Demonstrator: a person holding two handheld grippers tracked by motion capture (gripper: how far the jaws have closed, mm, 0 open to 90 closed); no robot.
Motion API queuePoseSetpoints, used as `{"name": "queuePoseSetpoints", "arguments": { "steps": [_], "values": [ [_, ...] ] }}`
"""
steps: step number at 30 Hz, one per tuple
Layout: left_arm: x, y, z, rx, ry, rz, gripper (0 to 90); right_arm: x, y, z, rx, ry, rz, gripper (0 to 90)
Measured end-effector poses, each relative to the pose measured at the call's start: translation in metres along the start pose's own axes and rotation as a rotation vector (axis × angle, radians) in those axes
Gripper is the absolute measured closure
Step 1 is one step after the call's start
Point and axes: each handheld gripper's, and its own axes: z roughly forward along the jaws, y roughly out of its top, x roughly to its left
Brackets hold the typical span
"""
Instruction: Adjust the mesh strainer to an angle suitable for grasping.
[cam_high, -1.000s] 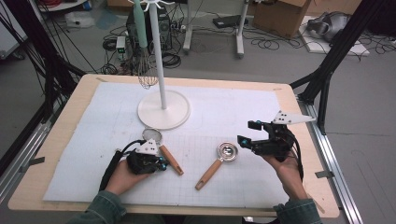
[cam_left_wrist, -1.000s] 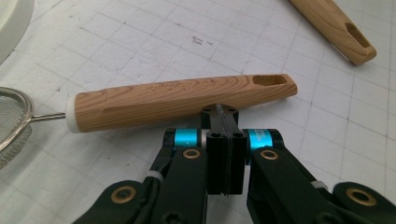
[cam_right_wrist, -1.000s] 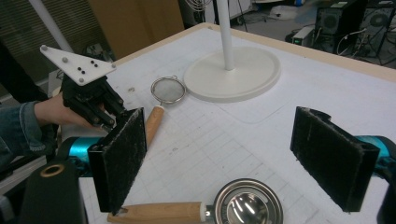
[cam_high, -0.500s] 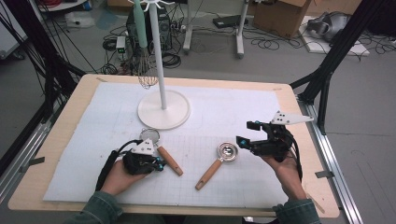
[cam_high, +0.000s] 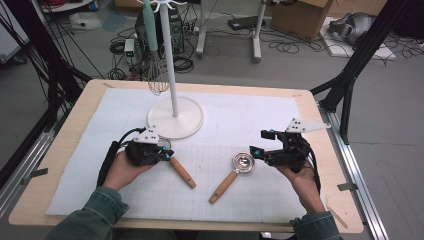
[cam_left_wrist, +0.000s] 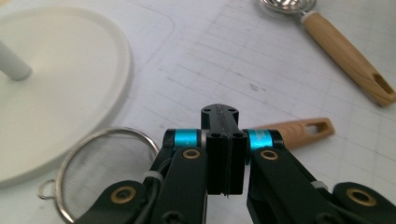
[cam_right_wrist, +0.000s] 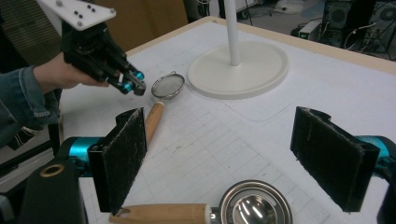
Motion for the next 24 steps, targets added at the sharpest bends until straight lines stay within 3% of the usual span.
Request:
{"name": "queuePoseSetpoints", "arguments": {
  "steps": [3,8,16,24],
  "values": [
    [0.008,0.003,0.006,-0.004,0.008,-0.021,89.4,0.000,0.000,0.000,0.003,0.000,0.006,17.6],
    [0.018,-0.001,0.022,0.043,-0.002,-0.044,89.4,0.000,0.000,0.000,0.005,0.006,0.005,17.7],
    [0.024,-0.006,0.032,0.079,-0.002,-0.070,89.4,0.000,0.000,0.001,0.003,0.010,0.001,17.6],
    [0.023,-0.007,0.035,0.107,0.000,-0.069,89.5,0.001,0.000,-0.001,-0.002,0.014,0.001,17.6]
  ]
}}
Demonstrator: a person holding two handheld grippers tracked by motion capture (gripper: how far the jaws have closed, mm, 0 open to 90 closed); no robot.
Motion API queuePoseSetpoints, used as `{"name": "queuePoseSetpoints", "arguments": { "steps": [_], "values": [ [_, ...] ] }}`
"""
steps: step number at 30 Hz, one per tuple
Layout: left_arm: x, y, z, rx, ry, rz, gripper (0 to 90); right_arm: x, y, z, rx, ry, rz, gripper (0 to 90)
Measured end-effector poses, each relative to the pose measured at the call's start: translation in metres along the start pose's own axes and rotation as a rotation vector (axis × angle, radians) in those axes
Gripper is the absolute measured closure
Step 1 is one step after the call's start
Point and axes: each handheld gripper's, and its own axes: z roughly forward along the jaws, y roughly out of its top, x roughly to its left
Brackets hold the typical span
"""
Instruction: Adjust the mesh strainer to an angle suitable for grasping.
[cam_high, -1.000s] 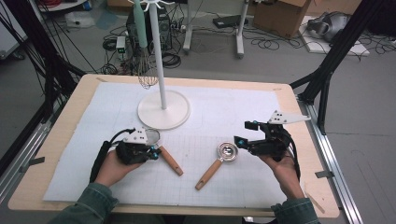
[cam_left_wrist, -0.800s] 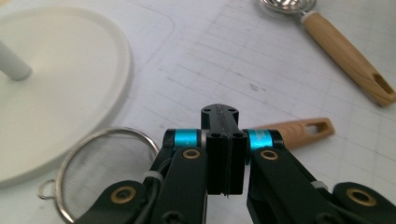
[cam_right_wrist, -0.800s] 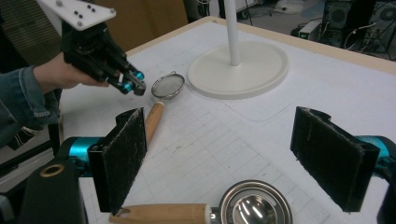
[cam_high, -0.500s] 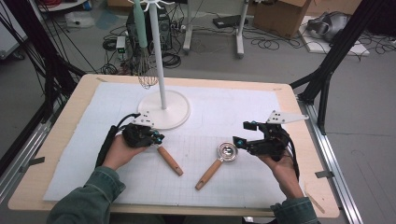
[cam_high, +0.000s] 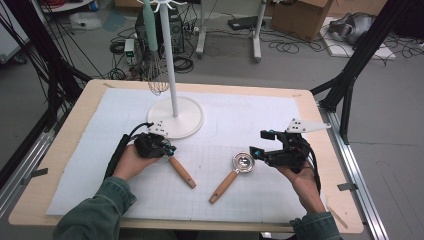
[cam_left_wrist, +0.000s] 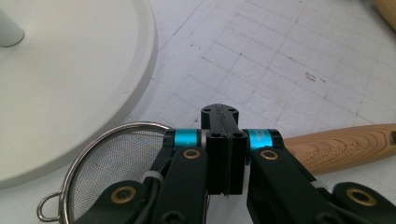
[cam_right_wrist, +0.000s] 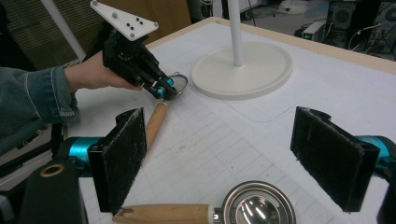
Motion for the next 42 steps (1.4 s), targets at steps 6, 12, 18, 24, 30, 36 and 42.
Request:
{"name": "queuePoseSetpoints", "arguments": {
  "steps": [6,12,18,24,30,36,42],
  "values": [
    [-0.001,-0.002,0.003,0.028,0.005,0.008,89.5,0.001,0.000,0.000,-0.003,0.004,0.003,17.7],
    [-0.002,-0.003,0.002,0.036,0.011,0.014,89.5,0.001,0.000,0.000,-0.006,0.006,-0.007,17.6],
    [-0.004,-0.005,0.000,0.030,0.021,0.007,89.5,0.000,0.000,-0.001,-0.009,0.007,-0.006,17.6],
    [-0.007,-0.008,-0.003,0.021,0.027,0.000,89.6,0.001,0.001,0.000,-0.006,0.011,-0.004,17.7],
    [-0.008,-0.009,-0.005,0.025,0.035,0.006,89.6,0.002,0.001,0.001,-0.007,0.016,-0.008,17.6],
    [-0.005,-0.003,0.003,0.037,0.039,0.019,89.6,0.001,0.002,0.002,-0.005,0.018,-0.006,17.7],
    [0.000,0.002,0.005,0.015,0.051,-0.001,89.6,0.000,0.002,0.002,-0.006,0.022,-0.002,17.7]
  ]
}}
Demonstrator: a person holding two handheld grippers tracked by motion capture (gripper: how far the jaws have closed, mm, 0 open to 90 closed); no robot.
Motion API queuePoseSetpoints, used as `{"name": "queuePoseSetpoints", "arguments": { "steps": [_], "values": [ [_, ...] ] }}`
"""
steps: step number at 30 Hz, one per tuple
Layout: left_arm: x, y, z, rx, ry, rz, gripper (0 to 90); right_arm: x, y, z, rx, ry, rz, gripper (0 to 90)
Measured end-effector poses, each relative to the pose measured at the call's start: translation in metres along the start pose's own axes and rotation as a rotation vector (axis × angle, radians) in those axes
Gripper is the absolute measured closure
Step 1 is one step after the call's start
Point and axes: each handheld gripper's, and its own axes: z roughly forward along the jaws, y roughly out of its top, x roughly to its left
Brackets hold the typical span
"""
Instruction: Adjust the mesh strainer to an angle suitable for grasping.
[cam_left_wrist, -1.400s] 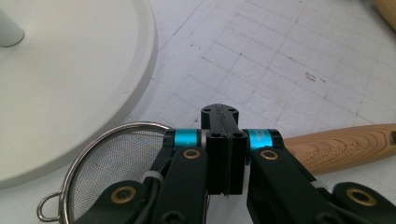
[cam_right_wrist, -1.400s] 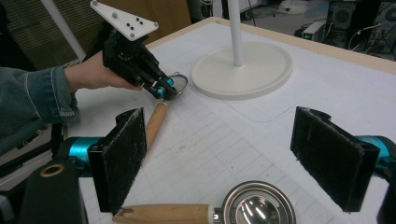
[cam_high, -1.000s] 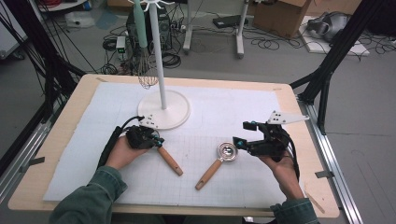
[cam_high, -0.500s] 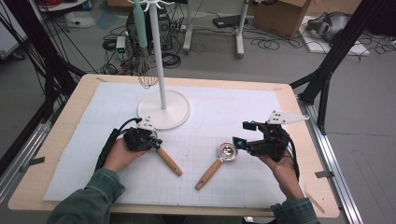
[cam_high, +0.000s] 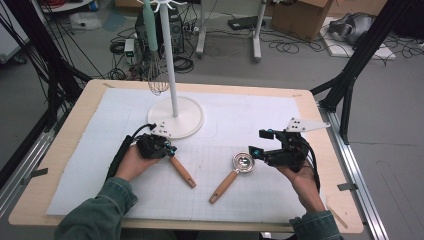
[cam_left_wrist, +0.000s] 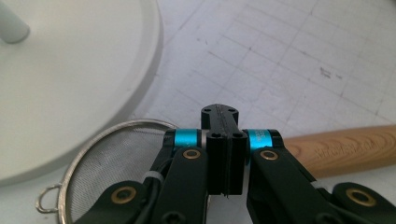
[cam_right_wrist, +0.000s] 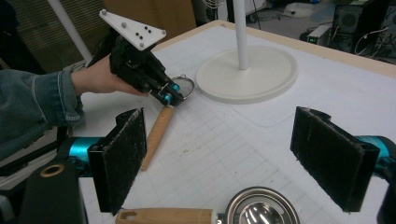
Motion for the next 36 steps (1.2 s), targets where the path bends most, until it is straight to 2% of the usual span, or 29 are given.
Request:
{"name": "queuePoseSetpoints", "arguments": {
  "steps": [2,6,10,13,21,28,29,31,36],
  "values": [
    [0.003,0.002,0.001,0.007,-0.004,-0.010,89.6,-0.001,0.000,0.000,-0.004,0.001,0.000,17.7],
    [0.005,0.012,0.008,0.010,-0.011,0.000,89.6,-0.001,0.000,0.001,0.001,0.003,0.005,17.7],
    [0.006,0.021,0.021,0.063,-0.023,0.019,89.6,-0.001,0.000,0.000,-0.004,0.007,-0.001,17.7],
    [0.008,0.019,0.027,0.110,-0.003,0.017,89.6,-0.002,-0.001,-0.002,-0.013,0.009,0.005,17.6],
    [0.013,0.011,0.017,0.096,0.013,-0.007,89.6,-0.003,-0.001,-0.001,-0.021,0.010,0.004,17.7],
    [0.018,0.001,0.008,0.114,0.031,-0.007,89.6,-0.002,0.000,0.000,-0.020,0.011,-0.001,17.7],
    [0.018,0.000,0.006,0.102,0.038,-0.020,89.6,-0.002,0.000,0.001,-0.018,0.010,0.003,17.6],
    [0.020,-0.003,0.003,0.105,0.038,-0.019,89.6,-0.001,0.000,0.002,-0.017,0.011,-0.001,17.7],
    [0.025,-0.015,-0.003,0.109,0.055,-0.048,89.6,0.000,0.001,0.005,-0.012,0.014,-0.008,17.7]
  ]
}}
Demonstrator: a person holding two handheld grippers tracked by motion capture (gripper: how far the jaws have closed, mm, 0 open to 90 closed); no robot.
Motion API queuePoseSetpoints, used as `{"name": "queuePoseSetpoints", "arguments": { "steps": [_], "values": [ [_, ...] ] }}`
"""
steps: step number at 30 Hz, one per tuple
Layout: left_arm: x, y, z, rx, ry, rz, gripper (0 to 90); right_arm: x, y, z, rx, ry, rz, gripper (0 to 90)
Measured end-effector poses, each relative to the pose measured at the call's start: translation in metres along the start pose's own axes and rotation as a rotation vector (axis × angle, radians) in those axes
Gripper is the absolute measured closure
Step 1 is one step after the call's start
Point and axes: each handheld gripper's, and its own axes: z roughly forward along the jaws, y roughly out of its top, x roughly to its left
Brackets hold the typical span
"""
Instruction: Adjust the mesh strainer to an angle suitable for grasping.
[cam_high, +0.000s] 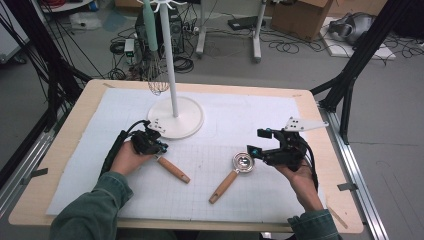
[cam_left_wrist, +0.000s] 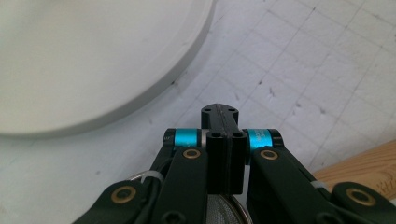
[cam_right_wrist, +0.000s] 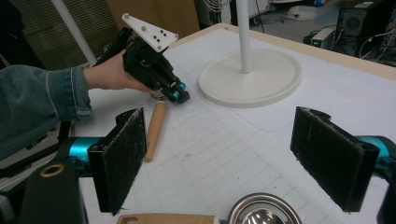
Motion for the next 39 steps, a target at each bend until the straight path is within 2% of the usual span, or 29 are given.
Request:
{"name": "queuePoseSetpoints", "arguments": {
  "steps": [10,13,17,18,23,28,34,39],
  "values": [
    [0.006,-0.021,-0.015,-0.006,0.013,-0.017,89.6,0.001,0.001,0.008,0.014,0.012,-0.003,17.7],
    [0.007,-0.028,-0.019,-0.020,0.008,-0.031,89.6,0.002,0.001,0.010,0.018,0.015,-0.002,17.7],
    [0.008,-0.030,-0.024,-0.047,0.005,-0.020,89.5,0.003,0.001,0.013,0.025,0.017,-0.005,17.7],
    [0.007,-0.031,-0.027,-0.060,0.006,-0.030,89.6,0.004,0.002,0.014,0.026,0.016,-0.001,17.7],
    [0.001,-0.030,-0.042,-0.098,-0.004,0.009,89.5,0.005,0.002,0.016,0.030,0.018,-0.001,17.7],
    [-0.006,-0.034,-0.051,-0.103,-0.008,0.047,89.6,0.008,0.002,0.016,0.032,0.019,0.000,17.7],
    [-0.008,-0.041,-0.053,-0.115,-0.014,0.040,89.6,0.010,0.002,0.017,0.035,0.022,-0.012,17.7],
    [-0.015,-0.042,-0.056,-0.128,-0.031,0.062,89.5,0.011,0.002,0.018,0.037,0.022,-0.008,17.7]
  ]
}}
